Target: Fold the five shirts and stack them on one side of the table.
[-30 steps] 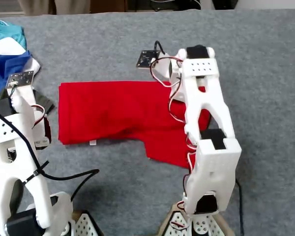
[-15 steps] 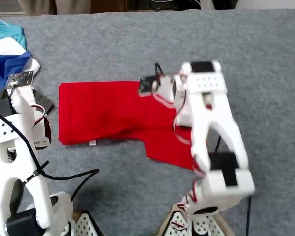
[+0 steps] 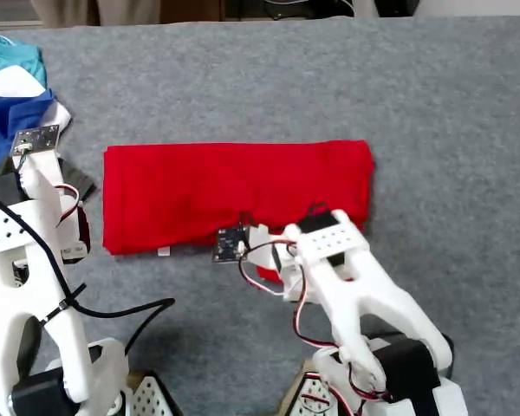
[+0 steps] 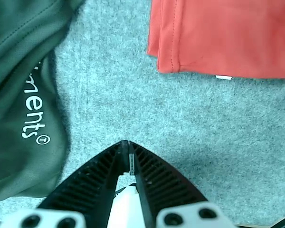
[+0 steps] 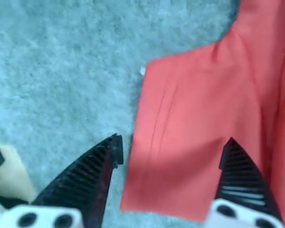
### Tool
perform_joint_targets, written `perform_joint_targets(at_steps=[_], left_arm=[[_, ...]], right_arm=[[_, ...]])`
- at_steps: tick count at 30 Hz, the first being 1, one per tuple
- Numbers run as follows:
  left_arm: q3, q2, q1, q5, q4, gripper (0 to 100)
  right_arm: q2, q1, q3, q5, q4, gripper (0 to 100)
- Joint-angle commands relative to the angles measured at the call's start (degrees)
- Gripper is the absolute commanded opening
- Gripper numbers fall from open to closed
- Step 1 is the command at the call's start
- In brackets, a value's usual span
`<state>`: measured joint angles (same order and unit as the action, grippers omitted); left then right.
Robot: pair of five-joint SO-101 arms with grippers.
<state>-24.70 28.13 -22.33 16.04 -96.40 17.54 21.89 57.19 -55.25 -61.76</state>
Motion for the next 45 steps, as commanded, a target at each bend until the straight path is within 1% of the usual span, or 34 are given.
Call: perform_joint_targets(at_steps=[1,4,8,14,16,24,26,31,34,39,41,45], left_arm=[[0.35,0.40,-0.35,0.44,-0.62,2],[0.44,0.40,-0.44,0.44,-0.62,2],[0.35,0.40,-0.53,0.44,-0.62,2],[0.53,0.40,-0.53,0.44,-0.70,2],[0.53,0.40,-0.53,0.44,-0.88,2],[0.97,0.40,-0.53,0.44,-1.93,2],[1.14,0.40,-0.53,0.44,-2.11,2],[1.23,0.40,-0.53,0.44,-2.20,2],[1.23,0.40,-0.53,0.44,-2.20,2],[1.23,0.40,-0.53,0.44,-2.20,2],[1.23,0.40,-0.53,0.44,-2.20,2],[1.23,0.40,-0.53,0.44,-2.20,2]], right_arm=[[1.63,0.48,1.89,0.70,3.34,33.2],[-1.19,-0.13,2.42,0.70,4.92,33.2],[-5.14,-2.77,-1.01,2.02,4.92,33.2],[-10.07,-3.12,-3.56,2.73,4.84,32.9],[-10.51,-3.12,-4.00,2.81,4.48,29.5],[-10.77,-3.12,-3.91,3.16,4.48,5.9],[-10.77,-3.21,-3.91,4.48,4.66,3.6],[-10.33,-3.38,-5.05,5.54,3.87,3.4],[-10.33,-3.38,-10.24,5.54,-2.64,3.4],[-10.42,-5.05,-25.01,5.19,-13.27,3.4],[-10.86,-6.46,-31.16,5.10,-15.47,3.4],[-10.95,-8.22,-38.73,5.01,-15.91,3.4]])
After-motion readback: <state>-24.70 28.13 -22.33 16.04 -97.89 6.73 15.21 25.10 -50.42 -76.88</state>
